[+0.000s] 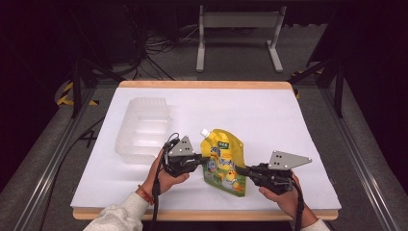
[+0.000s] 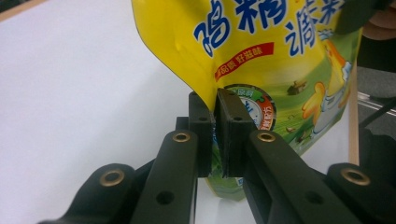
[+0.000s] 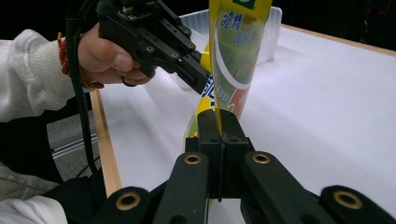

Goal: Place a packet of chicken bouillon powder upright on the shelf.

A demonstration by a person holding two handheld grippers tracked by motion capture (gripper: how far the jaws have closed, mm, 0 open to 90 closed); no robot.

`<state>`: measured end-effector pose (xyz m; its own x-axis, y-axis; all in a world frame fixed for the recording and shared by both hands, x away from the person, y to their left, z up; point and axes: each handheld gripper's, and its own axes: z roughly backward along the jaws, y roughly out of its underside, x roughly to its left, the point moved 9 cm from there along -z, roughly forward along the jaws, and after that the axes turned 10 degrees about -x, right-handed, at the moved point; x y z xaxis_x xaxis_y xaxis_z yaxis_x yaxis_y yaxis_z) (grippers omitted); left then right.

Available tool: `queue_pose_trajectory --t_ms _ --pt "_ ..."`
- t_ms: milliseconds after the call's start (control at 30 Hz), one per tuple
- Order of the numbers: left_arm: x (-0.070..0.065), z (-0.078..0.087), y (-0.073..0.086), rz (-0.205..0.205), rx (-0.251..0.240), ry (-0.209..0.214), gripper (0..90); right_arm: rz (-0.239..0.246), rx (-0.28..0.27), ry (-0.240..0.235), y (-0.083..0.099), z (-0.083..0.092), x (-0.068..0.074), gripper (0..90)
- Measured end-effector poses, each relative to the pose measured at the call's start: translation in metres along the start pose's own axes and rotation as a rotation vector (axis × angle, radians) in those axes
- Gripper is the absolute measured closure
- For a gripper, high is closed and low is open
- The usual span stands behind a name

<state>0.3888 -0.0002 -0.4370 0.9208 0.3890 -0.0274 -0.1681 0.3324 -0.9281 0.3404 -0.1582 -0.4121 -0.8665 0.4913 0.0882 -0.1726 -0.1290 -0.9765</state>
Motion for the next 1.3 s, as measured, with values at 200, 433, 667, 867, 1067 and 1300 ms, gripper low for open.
queue_pose_trajectory --t_ms 200,433,667,867,1067,1300 --pt "0.004 0.006 -0.004 -0.024 -0.007 -0.031 85.8 0.031 -0.01 -0.02 -0.006 -0.004 0.008 89.9" --pt "0.008 0.014 -0.011 -0.069 -0.014 -0.076 86.7 0.064 -0.014 -0.004 -0.011 -0.008 0.009 89.8" --pt "0.017 0.026 -0.017 -0.075 -0.042 -0.13 86.8 0.089 -0.02 -0.006 -0.016 -0.022 0.008 89.8" --pt "0.027 0.038 -0.02 -0.085 -0.056 -0.176 87.5 0.126 -0.028 -0.012 -0.025 -0.038 0.011 89.5" --pt "0.04 0.055 -0.025 -0.084 -0.082 -0.223 87.6 0.145 -0.051 -0.024 -0.035 -0.058 0.015 89.6" --pt "0.059 0.078 -0.03 -0.068 -0.126 -0.285 87.1 0.175 -0.069 -0.043 -0.052 -0.083 0.019 89.7"
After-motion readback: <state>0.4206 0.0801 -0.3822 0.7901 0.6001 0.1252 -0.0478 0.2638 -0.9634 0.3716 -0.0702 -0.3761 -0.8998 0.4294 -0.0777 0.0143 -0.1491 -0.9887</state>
